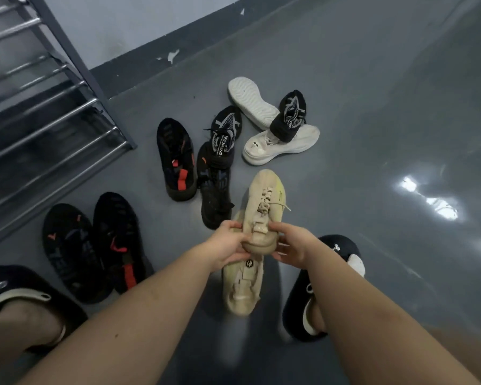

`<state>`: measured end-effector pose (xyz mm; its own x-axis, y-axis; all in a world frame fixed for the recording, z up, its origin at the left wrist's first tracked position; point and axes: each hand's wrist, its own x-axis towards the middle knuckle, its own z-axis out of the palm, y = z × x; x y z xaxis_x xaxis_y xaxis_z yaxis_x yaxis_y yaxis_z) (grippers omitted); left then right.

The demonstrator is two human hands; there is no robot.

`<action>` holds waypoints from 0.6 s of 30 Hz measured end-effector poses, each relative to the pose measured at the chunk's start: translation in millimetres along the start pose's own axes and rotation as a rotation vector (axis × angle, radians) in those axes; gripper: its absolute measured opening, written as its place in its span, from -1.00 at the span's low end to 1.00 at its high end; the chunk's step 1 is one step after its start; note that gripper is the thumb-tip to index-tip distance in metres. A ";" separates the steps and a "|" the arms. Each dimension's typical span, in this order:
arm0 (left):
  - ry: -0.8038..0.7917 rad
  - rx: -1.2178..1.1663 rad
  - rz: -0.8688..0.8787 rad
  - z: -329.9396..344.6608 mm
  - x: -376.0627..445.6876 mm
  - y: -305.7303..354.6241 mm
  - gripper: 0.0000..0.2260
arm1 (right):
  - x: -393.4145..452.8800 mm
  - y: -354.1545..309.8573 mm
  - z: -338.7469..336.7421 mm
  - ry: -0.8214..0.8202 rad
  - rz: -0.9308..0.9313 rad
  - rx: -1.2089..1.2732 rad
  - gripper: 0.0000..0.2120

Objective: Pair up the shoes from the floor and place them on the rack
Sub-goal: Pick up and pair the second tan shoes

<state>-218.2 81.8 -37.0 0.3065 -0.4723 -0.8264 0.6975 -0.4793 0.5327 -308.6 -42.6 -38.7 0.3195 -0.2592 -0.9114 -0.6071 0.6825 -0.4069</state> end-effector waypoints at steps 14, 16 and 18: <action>0.220 0.396 -0.099 -36.6 -8.8 -96.6 -0.59 | -2.0 94.1 -52.2 0.139 0.009 -0.149 -0.50; 0.223 0.401 -0.132 -39.5 -4.2 -101.8 -0.54 | 2.8 101.9 -51.7 0.137 0.030 -0.171 -0.50; 0.218 0.368 -0.161 -37.2 -1.4 -104.6 -0.53 | 6.7 108.0 -51.1 0.133 0.059 -0.195 -0.51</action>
<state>-267.5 160.1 -98.4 0.3694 -0.2228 -0.9021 0.4829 -0.7834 0.3912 -409.2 -5.6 -91.9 0.1885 -0.3199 -0.9285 -0.7547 0.5578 -0.3454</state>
